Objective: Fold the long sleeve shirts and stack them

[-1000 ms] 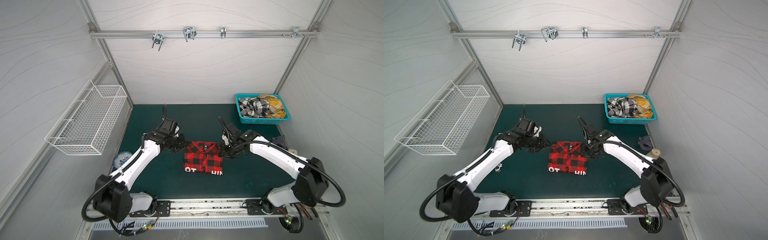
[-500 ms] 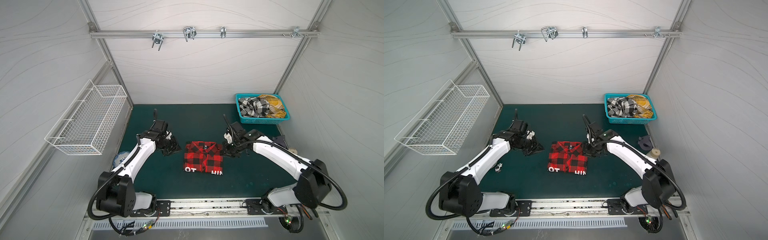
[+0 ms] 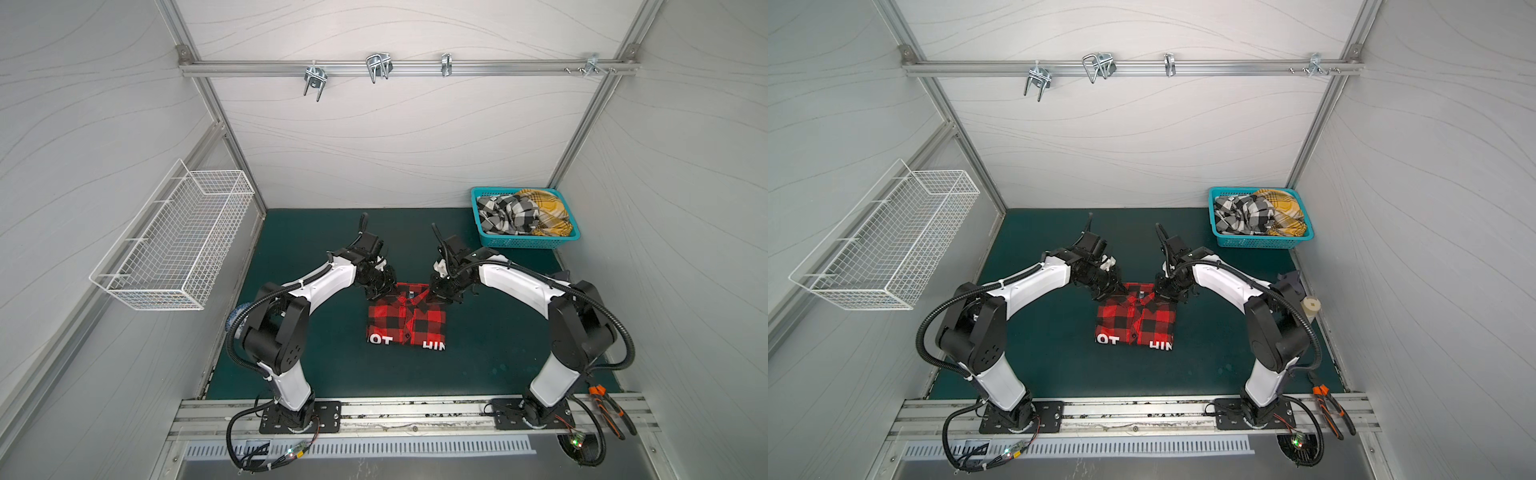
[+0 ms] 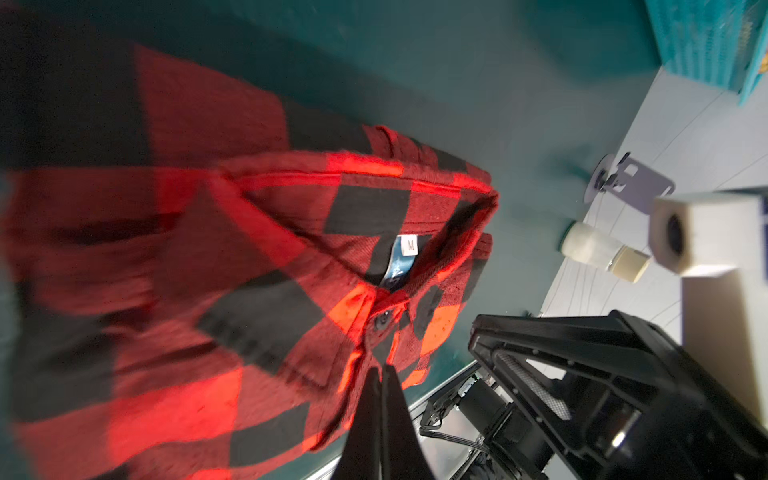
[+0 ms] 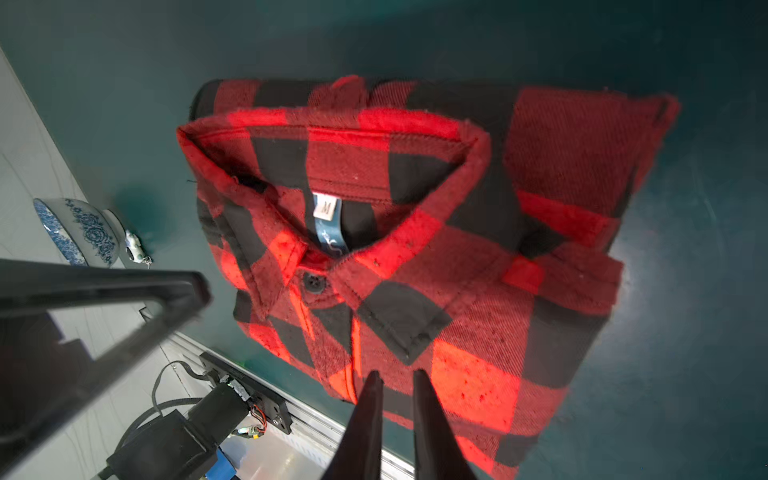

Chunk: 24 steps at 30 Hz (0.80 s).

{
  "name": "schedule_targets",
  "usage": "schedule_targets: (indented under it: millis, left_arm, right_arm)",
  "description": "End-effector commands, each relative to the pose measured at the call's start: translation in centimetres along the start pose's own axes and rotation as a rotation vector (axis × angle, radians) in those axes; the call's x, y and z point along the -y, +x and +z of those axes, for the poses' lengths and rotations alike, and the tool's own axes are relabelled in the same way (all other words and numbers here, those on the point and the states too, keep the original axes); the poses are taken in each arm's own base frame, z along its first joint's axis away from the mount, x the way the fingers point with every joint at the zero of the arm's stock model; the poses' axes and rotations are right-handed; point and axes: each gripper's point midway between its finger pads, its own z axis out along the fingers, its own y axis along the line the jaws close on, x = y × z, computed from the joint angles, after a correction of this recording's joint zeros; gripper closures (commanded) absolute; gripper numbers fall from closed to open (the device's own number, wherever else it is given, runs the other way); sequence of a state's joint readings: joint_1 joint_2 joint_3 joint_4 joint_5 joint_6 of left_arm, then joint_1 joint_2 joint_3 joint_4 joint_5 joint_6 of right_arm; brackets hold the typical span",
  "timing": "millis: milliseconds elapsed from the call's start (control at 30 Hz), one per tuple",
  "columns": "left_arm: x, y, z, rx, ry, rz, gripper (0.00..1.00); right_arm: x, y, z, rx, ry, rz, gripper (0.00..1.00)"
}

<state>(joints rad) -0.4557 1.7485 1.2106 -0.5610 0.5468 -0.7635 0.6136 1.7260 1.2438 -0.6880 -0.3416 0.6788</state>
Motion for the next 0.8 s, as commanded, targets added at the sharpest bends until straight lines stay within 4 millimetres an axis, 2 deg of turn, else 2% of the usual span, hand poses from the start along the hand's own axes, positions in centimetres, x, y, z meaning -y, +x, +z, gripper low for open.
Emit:
schedule_targets:
  millis: [0, 167, 367, 567, 667, 767]
  left_arm:
    - [0.0, -1.0, 1.0, 0.007, -0.003, -0.012, 1.00]
    - [-2.3, -0.4, 2.4, -0.015, -0.055, -0.050, 1.00]
    - [-3.3, -0.2, 3.6, -0.027, -0.057, -0.068, 1.00]
    - [-3.4, -0.7, 5.3, -0.043, -0.056, -0.076, 1.00]
    - [-3.4, -1.4, 5.1, -0.020, -0.086, -0.059, 1.00]
    - [-2.8, -2.2, 3.4, 0.042, -0.111, -0.035, 1.00]
  right_arm:
    - [0.0, -0.4, 0.8, -0.015, 0.001, -0.011, 0.84]
    - [0.6, -0.7, 2.0, -0.033, 0.019, -0.005, 0.84]
    - [1.5, -1.4, 3.8, -0.052, 0.050, 0.006, 0.84]
    - [2.4, -2.2, 5.3, -0.072, 0.075, 0.019, 0.85]
    - [2.8, -2.5, 5.1, -0.068, 0.092, 0.024, 0.87]
    - [2.9, -3.1, 3.6, -0.034, 0.093, 0.019, 0.86]
